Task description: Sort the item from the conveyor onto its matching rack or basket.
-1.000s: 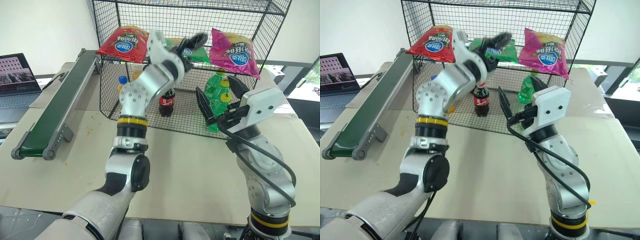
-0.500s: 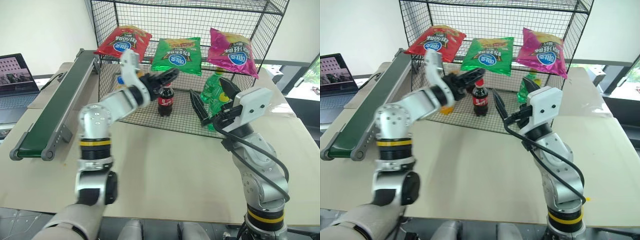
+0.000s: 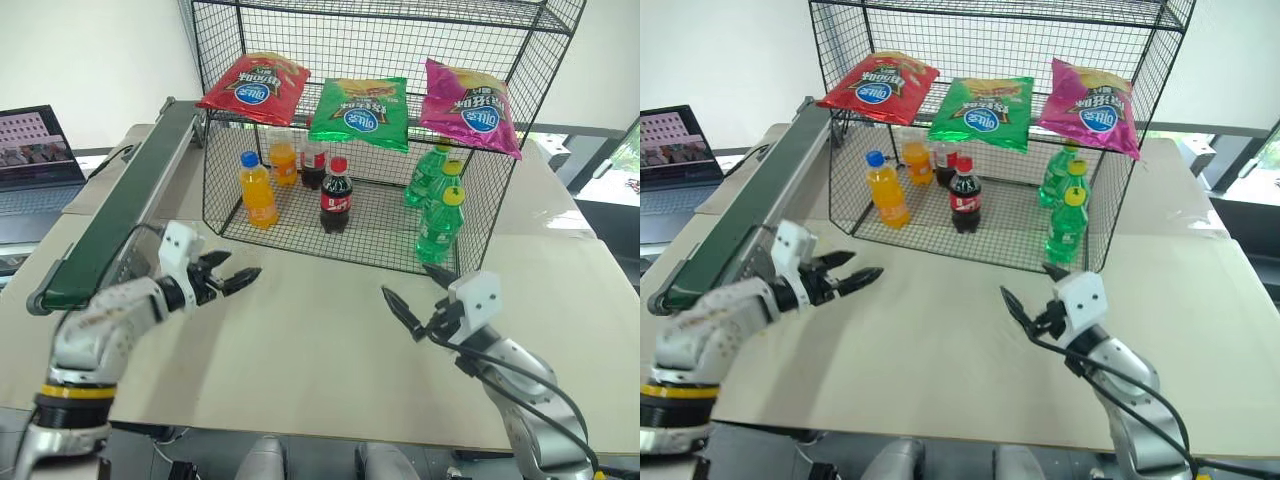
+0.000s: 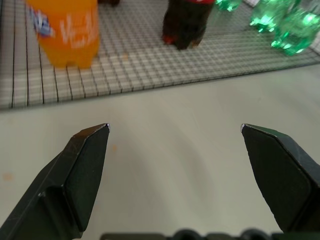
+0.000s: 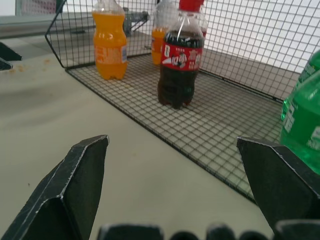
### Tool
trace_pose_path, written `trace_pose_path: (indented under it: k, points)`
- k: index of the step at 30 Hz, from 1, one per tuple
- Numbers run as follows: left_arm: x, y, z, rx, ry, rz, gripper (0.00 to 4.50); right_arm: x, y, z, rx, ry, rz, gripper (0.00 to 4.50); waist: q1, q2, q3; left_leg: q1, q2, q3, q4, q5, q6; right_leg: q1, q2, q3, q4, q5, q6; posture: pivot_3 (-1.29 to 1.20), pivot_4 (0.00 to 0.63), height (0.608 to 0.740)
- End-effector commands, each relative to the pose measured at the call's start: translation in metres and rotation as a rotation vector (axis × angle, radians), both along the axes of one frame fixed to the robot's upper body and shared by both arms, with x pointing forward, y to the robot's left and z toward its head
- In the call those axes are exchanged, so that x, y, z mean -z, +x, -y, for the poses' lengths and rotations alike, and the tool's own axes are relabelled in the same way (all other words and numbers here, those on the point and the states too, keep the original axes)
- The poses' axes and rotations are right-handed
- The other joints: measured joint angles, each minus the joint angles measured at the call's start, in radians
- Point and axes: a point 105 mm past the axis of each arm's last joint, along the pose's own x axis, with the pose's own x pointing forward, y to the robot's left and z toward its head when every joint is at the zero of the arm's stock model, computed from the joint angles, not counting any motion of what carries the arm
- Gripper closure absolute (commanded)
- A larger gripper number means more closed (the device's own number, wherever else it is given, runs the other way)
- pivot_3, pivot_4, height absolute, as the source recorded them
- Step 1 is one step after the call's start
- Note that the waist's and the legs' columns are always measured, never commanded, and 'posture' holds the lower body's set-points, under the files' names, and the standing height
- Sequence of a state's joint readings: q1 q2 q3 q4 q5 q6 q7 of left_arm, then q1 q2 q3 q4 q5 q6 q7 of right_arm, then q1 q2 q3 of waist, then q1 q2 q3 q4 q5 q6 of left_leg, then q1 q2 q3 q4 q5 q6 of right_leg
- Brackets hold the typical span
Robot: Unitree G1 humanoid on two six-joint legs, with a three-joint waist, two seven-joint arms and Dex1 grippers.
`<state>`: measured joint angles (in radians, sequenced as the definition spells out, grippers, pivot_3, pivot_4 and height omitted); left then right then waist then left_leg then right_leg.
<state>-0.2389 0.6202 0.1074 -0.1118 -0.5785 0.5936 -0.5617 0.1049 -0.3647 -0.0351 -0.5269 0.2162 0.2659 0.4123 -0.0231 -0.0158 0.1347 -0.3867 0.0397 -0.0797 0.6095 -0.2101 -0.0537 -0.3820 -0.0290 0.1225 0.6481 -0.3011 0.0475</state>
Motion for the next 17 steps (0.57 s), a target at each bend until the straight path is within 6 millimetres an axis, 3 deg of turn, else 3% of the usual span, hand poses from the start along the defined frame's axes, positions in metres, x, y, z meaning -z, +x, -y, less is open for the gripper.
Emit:
trace_pose_path:
  k: [1,4,9,17]
  points:
    - [0.011,-0.004,-0.019,-0.174,0.105,0.144,0.01,-0.002,-0.003,0.018,0.106,0.010,0.039,0.00,0.000,0.000,0.000,0.001,0.000,0.000,-0.001,0.000,0.000,0.001,0.000,0.000,0.000,0.000,0.000,0.00,0.150,0.740]
    - [0.033,-0.009,-0.023,-0.213,0.148,0.141,0.01,0.005,-0.002,0.023,0.160,0.016,0.027,0.00,0.002,0.000,0.000,0.001,0.001,0.000,-0.002,0.000,0.000,0.000,0.001,0.000,0.000,0.000,0.000,0.00,0.150,0.740]
    - [0.050,-0.005,-0.018,-0.240,0.134,0.139,0.01,0.023,0.002,0.034,0.251,0.021,-0.002,0.00,0.008,-0.001,-0.001,0.001,0.000,0.000,-0.001,0.000,0.000,0.001,0.000,0.000,0.000,0.000,0.000,0.00,0.150,0.740]
    - [0.049,0.003,-0.014,-0.220,0.112,0.126,0.01,0.026,0.004,0.037,0.298,0.019,0.019,0.00,0.005,0.000,-0.001,0.001,0.000,0.000,-0.001,0.000,0.000,0.001,0.000,0.000,0.000,0.000,0.000,0.00,0.150,0.740]
